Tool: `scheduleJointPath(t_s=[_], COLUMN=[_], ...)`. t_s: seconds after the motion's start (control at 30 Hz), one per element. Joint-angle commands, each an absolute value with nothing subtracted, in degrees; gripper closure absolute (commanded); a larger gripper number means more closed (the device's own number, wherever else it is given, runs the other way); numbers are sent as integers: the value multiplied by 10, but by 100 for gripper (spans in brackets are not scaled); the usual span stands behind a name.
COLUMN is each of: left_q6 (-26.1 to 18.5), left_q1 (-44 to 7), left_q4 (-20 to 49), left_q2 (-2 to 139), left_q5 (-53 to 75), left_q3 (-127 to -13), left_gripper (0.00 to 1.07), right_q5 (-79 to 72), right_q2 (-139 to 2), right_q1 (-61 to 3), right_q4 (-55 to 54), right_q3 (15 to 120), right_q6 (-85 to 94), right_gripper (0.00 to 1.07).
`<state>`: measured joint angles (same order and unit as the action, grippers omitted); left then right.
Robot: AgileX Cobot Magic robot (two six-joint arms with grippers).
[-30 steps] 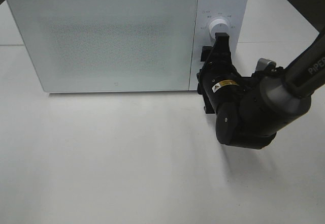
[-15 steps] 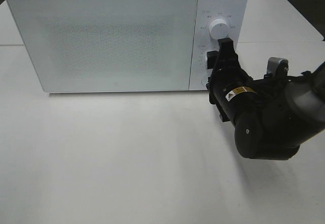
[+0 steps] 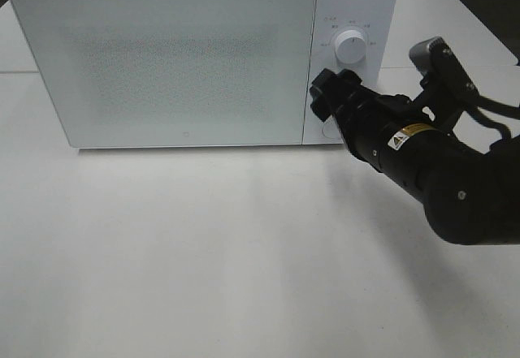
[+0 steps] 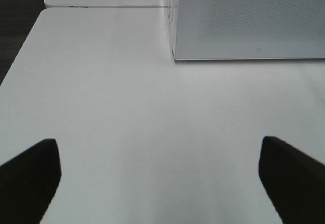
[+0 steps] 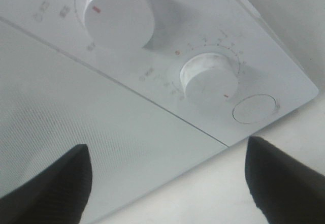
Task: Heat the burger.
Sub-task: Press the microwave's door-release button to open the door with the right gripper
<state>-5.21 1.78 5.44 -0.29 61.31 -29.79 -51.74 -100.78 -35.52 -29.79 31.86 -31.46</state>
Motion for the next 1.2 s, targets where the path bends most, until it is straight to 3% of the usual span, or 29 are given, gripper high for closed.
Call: scheduleJointPath(t_s=[0.03,0.37,0.57,0.73,0.93,1.2], left_q6=[-49,-49,-49,-49,-49,-49], left_q1=[19,19,19,19,19,19], left_q4=[53,53,53,53,53,53], left_q2=[-12,-12,-12,-12,-12,-12], left_q5=[613,613,613,613,613,613], left_q3=[-296,-296,-296,-296,-296,-296], left_gripper=[8,8,8,8,8,8], right_q5=[-445,-210,-100,91,255,411], right_q2=[-977,-905,-881,-837,-782,-685], right_q1=[-355,-352,-311,-252,-247,-247], right_q4=[-290,-295,-289,-215,-154,-156], right_q3=[318,319,319,336,363,370], right_q6=[-198,92,116,113,108,96], right_gripper=[27,30,31,31,31,31])
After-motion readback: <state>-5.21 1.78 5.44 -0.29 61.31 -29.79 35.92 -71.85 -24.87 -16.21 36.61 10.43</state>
